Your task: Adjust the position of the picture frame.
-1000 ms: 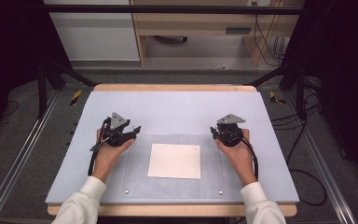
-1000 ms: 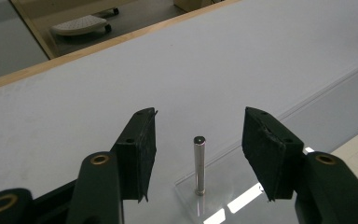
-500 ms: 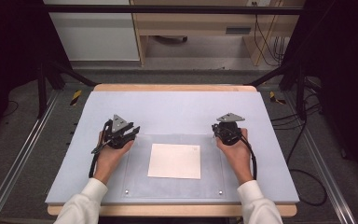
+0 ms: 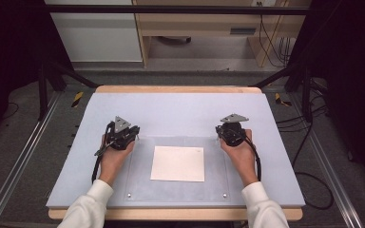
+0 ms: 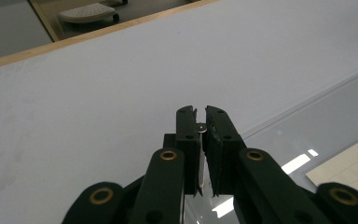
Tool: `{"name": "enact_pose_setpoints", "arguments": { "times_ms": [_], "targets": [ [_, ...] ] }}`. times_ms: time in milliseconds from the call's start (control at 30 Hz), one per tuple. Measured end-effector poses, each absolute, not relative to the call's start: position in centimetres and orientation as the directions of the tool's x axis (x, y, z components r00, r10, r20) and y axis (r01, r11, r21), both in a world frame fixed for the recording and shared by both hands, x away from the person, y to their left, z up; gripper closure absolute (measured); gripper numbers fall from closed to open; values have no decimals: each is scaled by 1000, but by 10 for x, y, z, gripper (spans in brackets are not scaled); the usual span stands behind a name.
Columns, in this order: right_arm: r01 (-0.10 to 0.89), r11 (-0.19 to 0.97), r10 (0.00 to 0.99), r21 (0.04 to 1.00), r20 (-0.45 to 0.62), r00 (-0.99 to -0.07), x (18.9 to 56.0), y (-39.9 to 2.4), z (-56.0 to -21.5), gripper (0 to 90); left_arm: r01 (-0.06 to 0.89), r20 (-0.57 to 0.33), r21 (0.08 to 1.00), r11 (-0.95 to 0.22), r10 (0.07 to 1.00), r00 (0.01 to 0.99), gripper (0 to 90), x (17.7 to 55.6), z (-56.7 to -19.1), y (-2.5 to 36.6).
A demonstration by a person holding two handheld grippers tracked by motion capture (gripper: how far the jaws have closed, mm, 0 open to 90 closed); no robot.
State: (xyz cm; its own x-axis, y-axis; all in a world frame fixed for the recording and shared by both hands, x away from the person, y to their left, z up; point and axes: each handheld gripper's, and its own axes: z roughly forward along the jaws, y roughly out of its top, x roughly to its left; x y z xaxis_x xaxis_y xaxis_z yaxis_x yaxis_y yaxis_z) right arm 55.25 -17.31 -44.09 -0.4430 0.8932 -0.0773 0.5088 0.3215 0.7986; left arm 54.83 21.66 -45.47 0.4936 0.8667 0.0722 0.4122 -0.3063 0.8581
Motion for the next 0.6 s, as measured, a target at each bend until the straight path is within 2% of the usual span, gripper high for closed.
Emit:
{"name": "enact_pose_setpoints", "arguments": {
  "times_ms": [300,600],
  "targets": [
    [501,299,899,812,-64,-433,550,-173,-441,830,418,60,860,-293,871,488,845,548,-455,217],
    [530,326,898,782,-82,-432,554,-170,-436,857,446,61,842,-304,874,481,847,551,-452,215]
  ]
}}
